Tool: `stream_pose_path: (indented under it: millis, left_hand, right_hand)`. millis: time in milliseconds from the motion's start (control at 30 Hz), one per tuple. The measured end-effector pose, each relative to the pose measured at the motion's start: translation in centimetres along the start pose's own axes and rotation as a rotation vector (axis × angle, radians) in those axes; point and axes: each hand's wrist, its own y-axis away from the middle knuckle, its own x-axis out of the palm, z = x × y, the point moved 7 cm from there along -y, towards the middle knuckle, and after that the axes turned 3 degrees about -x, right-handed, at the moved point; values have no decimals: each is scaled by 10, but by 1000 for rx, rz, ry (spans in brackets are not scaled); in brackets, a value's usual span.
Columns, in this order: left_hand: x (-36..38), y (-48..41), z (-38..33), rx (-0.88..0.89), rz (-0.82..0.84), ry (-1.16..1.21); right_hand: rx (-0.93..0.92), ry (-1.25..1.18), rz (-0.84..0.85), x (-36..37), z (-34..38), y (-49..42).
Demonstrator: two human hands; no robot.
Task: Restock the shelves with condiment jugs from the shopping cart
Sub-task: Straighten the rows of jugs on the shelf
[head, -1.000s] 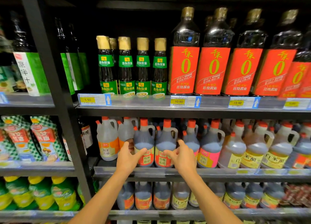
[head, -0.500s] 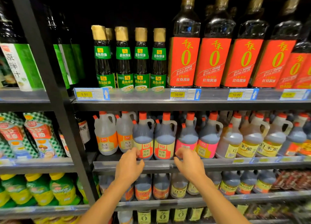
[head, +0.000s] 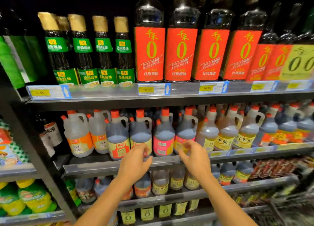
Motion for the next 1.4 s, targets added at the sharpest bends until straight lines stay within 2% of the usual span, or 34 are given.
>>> stream_pose_path:
  millis: [167,333,433,600,700,833,1000,1167,1300,1400]
  left_hand:
    - [-8,-15,-39,-103,-193,144]
    - [-5,-35,-53,-317,-299,311]
    - [11,-34,-52,-433,-310,261]
    - [25,-30,-62,-505,-376,51]
    - [26,-32,-70,-556,-348,-45]
    - [24,-34,-67,-543,-328,-68]
    - [27,-39,-55,-504,-295,-23]
    - [22,-31,-65,-490,-367,-32]
    - [27,-31,-72,-579,-314,-55]
    - [29,-34,-72,-580,-288,-102]
  right_hand:
    - [-48,-188,-88,-30,-26,-26]
    - [-152,-197,-68,-45,-34,-55]
    - [-110,-128,-46,-41,-40,-58]
    - [-45,95,81,-30,-39,-58]
    - [-22,118,147,-32,-31,-56]
    - [-8,29,168,-32,-32,-59]
    - [-26,-59,169,-26,-40,-65]
    - [-9,-107,169,-19,-34,-65]
    - [15,-44,142,-16,-31,-67]
    - [56,-127,147,-10,-34,-68]
